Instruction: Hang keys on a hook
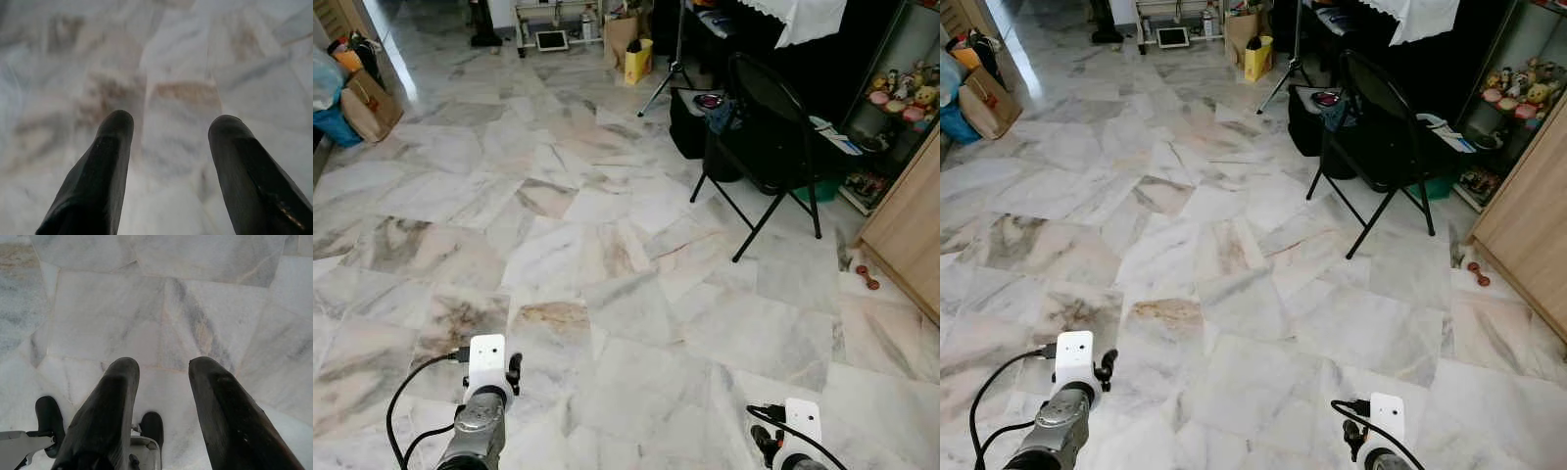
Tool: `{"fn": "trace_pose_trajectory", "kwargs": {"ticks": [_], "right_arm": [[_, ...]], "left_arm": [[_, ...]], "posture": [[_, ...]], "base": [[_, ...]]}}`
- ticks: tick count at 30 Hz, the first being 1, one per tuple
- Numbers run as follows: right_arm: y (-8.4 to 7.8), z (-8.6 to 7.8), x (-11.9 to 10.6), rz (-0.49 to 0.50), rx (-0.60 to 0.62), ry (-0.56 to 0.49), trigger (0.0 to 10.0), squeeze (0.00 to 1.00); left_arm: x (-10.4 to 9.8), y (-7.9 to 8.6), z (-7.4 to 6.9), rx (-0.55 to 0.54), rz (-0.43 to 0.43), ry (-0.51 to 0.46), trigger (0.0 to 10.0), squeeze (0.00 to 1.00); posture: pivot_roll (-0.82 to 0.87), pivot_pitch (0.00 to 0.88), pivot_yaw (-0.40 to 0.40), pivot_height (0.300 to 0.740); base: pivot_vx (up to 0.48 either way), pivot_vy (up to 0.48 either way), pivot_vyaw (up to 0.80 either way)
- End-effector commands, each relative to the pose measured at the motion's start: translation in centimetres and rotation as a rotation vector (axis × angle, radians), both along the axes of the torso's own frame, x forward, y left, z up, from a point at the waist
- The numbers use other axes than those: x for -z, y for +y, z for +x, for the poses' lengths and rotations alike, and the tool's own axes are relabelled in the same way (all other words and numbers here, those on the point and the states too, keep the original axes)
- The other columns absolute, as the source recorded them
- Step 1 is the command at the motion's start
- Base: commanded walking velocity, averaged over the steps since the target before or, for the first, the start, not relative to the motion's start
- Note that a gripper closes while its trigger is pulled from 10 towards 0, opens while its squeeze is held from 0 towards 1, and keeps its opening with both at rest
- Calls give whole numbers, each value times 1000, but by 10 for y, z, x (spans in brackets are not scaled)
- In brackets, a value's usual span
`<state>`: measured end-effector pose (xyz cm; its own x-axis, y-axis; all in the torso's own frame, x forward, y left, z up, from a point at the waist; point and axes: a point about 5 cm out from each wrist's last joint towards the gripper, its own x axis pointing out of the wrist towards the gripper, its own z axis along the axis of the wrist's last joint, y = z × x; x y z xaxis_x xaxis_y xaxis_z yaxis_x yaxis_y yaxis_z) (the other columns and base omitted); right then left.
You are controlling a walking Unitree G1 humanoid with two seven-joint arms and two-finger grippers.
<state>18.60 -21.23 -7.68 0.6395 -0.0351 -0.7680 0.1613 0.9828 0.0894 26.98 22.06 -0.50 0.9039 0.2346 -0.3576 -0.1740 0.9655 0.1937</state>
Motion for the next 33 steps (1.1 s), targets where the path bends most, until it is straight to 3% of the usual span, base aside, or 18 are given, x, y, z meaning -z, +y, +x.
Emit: {"fn": "trace_pose_trajectory", "kwargs": {"ticks": [1, 2, 3, 5, 7, 16, 18, 22, 24, 25, 27, 30, 33], "right_arm": [[-2, -1, 0, -8, -6, -3, 10000, 0], [-3, -1, 0, -6, -2, -7, 10000, 0], [-3, -1, 0, -6, 1, -8, 10000, 0], [-5, -2, 0, -9, 2, -6, 10000, 0], [-5, -3, 0, -17, -7, 4, 10000, 0], [-3, -4, 1, -8, -15, 9, 10000, 0], [-4, -7, 3, -10, -11, 21, 10000, 0], [-5, -8, 3, -10, -4, 25, 10000, 0], [-8, -9, 3, -10, 10, 30, 10000, 0], [-8, -9, 3, -10, 10, 30, 10000, 0], [-10, -11, 4, -10, 20, 35, 10000, 0], [-9, -14, 5, -8, 26, 43, 10000, 0], [-7, -16, 7, -4, 29, 52, 10000, 0]], "left_arm": [[-1, 0, -2, 29, 45, -17, 10000, 0], [-2, -1, -1, 52, 68, -22, 10000, 0], [0, 10, -23, 76, 102, -76, 10000, 0], [-8, 32, -89, 127, 170, -184, 10000, 0], [-27, 33, -142, 132, 189, -221, 10000, 0], [-22, 22, -166, 81, 164, -164, 10000, 0], [-6, 24, -154, 23, 65, -79, 10000, 0], [6, 28, -146, -32, -4, -34, 10000, 0], [28, 34, -136, -73, -71, 82, 10000, 0], [28, 34, -136, -73, -71, 82, 10000, 0], [49, 38, -134, -100, -117, 226, 10000, 0], [71, 42, -146, -206, -177, 402, 10000, 0], [88, 32, -165, -192, -223, 579, 10000, 0]], "posture": [[-121, 51, -17, 740], [-120, 51, -17, 740], [-109, 53, -19, 740], [-97, 55, -21, 740], [-89, 55, -23, 740], [-85, 51, -25, 740], [-91, 33, -21, 740], [-98, 21, -17, 740], [-109, 9, -13, 740], [-109, 9, -13, 740], [-111, 4, -9, 740], [-117, 0, -10, 740], [-110, 0, -15, 740]], "base": [[0, 0, 0], [0, 0, 0], [0, 0, 0], [0, 0, 0], [0, 0, 0], [0, 0, 0], [0, 0, 0], [0, 0, 0], [0, 0, 0], [0, 0, 0], [0, 0, 0], [0, 0, 0], [0, 0, 0]]}}
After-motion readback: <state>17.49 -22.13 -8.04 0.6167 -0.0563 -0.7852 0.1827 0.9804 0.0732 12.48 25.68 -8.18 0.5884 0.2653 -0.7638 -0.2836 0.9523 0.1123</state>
